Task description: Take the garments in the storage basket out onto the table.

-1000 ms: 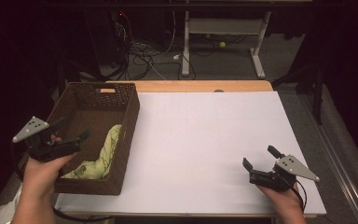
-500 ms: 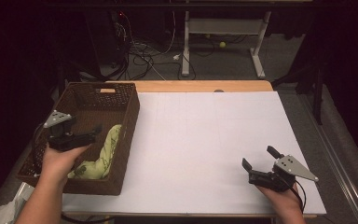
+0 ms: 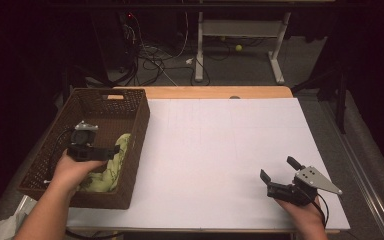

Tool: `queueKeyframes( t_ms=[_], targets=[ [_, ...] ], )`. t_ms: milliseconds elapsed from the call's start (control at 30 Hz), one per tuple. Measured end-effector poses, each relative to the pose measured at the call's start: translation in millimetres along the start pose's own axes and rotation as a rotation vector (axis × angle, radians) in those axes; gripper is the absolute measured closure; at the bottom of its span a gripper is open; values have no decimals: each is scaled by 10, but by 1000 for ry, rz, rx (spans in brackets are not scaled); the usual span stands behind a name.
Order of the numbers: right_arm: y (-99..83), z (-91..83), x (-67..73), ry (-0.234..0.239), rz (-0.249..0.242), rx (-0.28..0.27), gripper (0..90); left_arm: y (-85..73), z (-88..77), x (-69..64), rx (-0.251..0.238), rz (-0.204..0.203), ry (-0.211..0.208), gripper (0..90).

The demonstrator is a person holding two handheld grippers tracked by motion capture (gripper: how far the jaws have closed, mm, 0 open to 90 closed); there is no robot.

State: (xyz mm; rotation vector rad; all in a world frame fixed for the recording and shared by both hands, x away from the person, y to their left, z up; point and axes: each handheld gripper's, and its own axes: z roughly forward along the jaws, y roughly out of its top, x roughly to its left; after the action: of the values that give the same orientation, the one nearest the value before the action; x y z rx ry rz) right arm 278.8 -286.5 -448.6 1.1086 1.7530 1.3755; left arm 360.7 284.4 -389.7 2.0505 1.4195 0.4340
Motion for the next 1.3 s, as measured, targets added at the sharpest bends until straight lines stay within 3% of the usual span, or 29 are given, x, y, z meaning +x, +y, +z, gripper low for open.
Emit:
queueKeyframes(
  t_ms=[133,200,400,667,833,1000,1100,1167,1300],
  targets=[
    [1,-3,5,-2,0,3,1,2,80,1,108,18,14,0],
    [0,-3,1,4,4,-2,1,-5,126,15,168,3,-7,0],
    [0,-8,-8,6,11,-6,2,20,253,-10,330,23,-53,0],
    [-1,0,-1,11,11,1,2,46,334,-52,464,57,-98,0],
    [-4,4,1,13,10,6,1,1,415,-87,531,78,-111,0],
    [-4,1,3,13,10,5,2,-39,514,-80,580,67,-120,0],
    [-6,3,3,12,11,7,2,-48,545,-102,606,77,-135,44],
    [-7,3,4,11,8,13,2,-60,560,-107,610,80,-146,95],
    [-10,7,9,13,7,12,2,-79,566,-137,599,101,-153,116]
  ],
)
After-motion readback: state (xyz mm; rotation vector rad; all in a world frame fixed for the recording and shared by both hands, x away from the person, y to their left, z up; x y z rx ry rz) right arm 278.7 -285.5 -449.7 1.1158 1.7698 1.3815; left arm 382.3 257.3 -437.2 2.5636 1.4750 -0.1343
